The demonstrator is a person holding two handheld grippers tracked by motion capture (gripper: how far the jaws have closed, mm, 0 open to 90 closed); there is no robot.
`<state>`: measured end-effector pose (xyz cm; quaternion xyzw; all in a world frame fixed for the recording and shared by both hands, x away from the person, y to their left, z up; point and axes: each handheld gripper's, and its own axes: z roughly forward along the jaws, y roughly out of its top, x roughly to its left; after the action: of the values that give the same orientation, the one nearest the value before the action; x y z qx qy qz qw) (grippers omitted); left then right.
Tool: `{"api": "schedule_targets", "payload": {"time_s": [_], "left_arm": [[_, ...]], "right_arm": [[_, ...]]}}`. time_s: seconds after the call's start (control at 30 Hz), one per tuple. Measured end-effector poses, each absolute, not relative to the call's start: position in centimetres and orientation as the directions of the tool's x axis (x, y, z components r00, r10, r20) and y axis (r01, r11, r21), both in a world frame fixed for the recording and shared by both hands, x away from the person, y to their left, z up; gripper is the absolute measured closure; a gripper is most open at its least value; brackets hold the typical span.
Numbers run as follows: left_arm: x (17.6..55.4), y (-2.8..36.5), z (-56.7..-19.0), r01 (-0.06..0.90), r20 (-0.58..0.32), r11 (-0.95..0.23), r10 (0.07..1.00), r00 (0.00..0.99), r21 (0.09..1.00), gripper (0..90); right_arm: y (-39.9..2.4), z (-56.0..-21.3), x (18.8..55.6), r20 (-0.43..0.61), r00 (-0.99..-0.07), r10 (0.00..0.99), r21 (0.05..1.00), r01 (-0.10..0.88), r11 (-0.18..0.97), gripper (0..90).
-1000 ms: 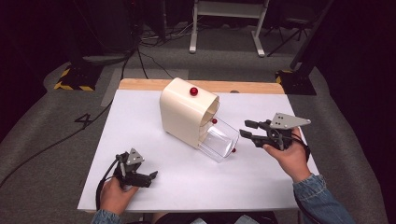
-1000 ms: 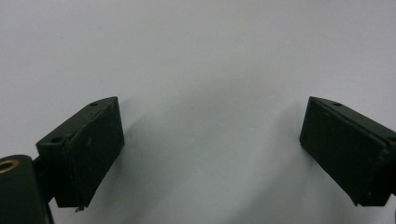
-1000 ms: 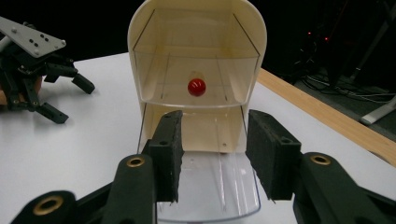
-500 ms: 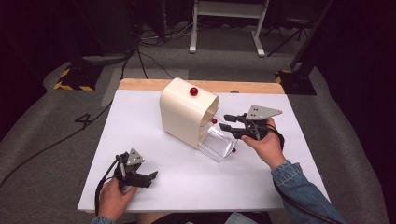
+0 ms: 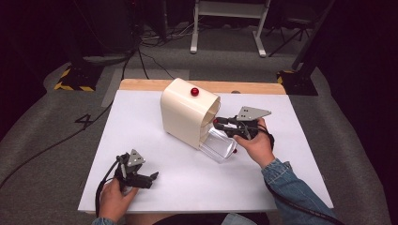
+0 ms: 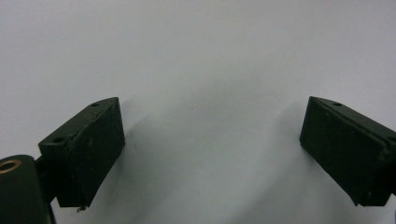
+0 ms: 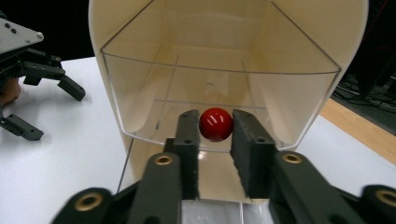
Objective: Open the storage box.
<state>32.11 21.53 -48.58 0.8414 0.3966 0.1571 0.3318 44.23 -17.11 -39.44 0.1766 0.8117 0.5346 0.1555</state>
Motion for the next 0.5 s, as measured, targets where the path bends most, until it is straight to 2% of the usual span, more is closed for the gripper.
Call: {"api": "schedule_targets", "payload": {"time_s": [0.5], "left_arm": [[32.1,21.5,-48.6,0.567,-0.005,-0.461,0.773,0.635,0.682,7.0]], "right_arm": [[-18.9,-39.2,43.0,-0.064,-0.889,0.453,0.920,0.124,0.373,74.0]]}}
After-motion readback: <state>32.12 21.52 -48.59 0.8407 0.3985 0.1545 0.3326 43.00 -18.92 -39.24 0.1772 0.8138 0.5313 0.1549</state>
